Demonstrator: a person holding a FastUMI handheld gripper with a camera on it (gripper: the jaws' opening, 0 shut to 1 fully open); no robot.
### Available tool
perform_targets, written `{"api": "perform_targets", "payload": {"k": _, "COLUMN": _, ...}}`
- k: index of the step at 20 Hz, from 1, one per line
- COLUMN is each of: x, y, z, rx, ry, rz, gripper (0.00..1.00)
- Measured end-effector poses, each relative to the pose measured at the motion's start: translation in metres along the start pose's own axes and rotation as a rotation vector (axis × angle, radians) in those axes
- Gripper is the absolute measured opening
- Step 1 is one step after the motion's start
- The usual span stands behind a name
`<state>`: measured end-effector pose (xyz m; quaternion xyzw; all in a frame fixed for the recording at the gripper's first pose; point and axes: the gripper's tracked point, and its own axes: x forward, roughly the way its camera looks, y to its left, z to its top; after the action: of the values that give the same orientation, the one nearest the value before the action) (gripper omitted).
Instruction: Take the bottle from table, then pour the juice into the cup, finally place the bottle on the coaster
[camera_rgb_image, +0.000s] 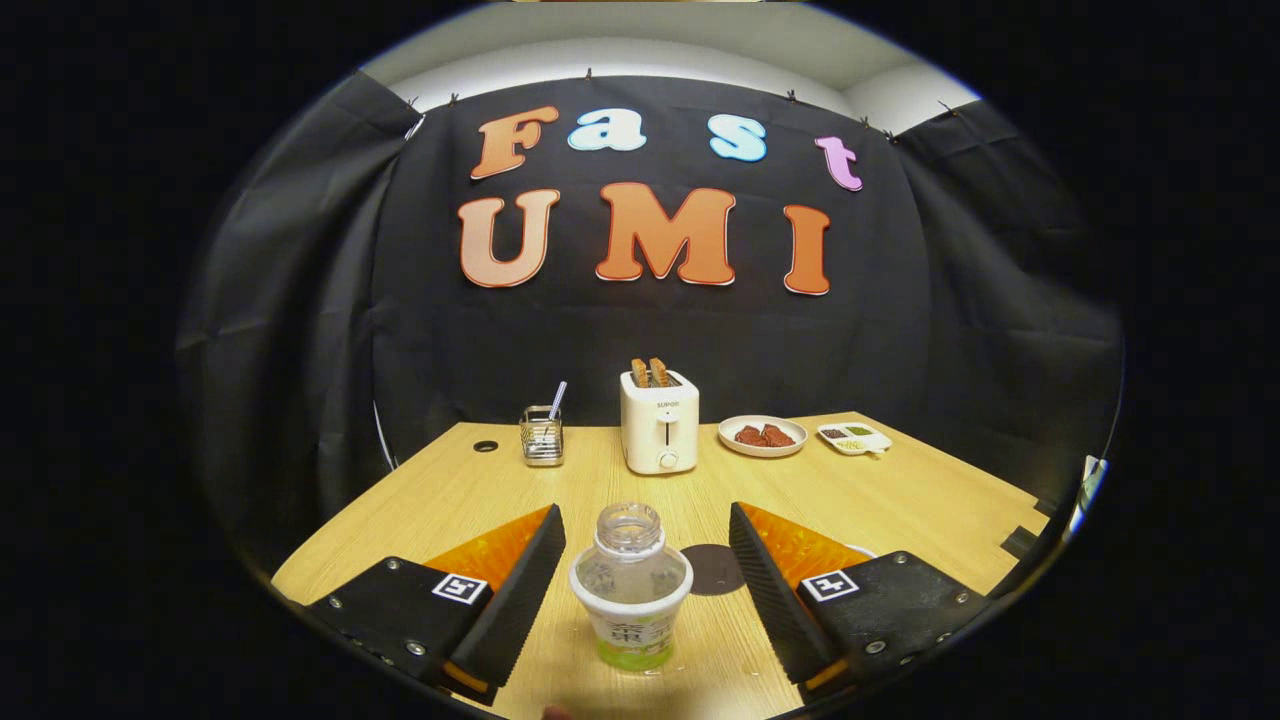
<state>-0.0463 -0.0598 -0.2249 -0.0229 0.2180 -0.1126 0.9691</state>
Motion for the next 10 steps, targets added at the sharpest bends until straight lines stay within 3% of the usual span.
{"api": "perform_targets", "payload": {"k": 10, "x": 0.021, "y": 0.009, "z": -0.056, "rx": -0.028, "ry": 0.092, "rz": 0.023, "gripper": 0.98}}
